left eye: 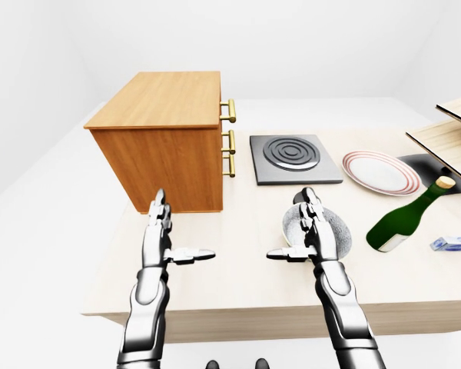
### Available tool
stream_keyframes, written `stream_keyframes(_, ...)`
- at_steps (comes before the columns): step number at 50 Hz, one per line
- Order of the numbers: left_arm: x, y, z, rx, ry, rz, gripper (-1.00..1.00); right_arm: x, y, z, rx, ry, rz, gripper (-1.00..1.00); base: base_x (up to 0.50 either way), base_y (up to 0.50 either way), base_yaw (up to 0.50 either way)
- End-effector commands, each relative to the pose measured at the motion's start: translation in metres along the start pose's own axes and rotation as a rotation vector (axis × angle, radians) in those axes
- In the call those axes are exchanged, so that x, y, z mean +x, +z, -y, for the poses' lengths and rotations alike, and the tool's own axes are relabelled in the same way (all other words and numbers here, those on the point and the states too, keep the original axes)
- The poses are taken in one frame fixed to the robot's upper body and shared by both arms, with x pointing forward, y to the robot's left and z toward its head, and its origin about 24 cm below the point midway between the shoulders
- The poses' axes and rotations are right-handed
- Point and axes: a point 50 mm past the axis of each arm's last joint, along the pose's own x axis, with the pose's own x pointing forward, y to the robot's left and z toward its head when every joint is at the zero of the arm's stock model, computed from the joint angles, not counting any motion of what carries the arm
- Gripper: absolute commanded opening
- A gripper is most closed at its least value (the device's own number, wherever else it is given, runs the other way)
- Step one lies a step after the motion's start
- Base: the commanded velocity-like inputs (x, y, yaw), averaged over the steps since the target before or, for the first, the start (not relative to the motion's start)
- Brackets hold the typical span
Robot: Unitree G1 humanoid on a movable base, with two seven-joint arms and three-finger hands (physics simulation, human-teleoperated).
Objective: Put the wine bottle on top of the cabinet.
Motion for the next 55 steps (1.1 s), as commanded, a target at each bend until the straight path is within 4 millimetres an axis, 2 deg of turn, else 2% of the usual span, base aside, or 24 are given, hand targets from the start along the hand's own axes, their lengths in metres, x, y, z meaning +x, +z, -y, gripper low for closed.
stream_keyframes(1,-0.010,0.028,-0.023,-0.007,0.139,0.122,1.00,0.000,0.000,0.000,-0.005,0.000,0.003,1.00,0.00,0.00,0.00)
stream_keyframes(3,-0.017,0.053,-0.035,-0.007,0.198,0.193,1.00,0.001,0.000,0.000,-0.007,-0.003,0.001,1.00,0.00,0.00,0.00)
stream_keyframes(6,-0.021,0.060,-0.040,-0.007,0.210,0.204,1.00,0.001,-0.001,0.000,-0.005,-0.005,-0.007,1.00,0.00,0.00,0.00)
stream_keyframes(13,-0.023,0.062,-0.047,0.007,0.233,0.200,1.00,0.000,0.000,0.000,-0.003,-0.005,-0.010,1.00,0.00,0.00,0.00)
stream_keyframes(30,-0.022,0.060,-0.046,0.019,0.229,0.197,1.00,-0.001,0.000,0.000,0.001,-0.002,-0.009,1.00,0.20,0.00,0.00)
stream_keyframes(55,-0.023,0.058,-0.046,0.022,0.230,0.196,1.00,-0.001,0.001,0.000,0.000,-0.001,-0.001,1.00,0.05,0.00,0.00)
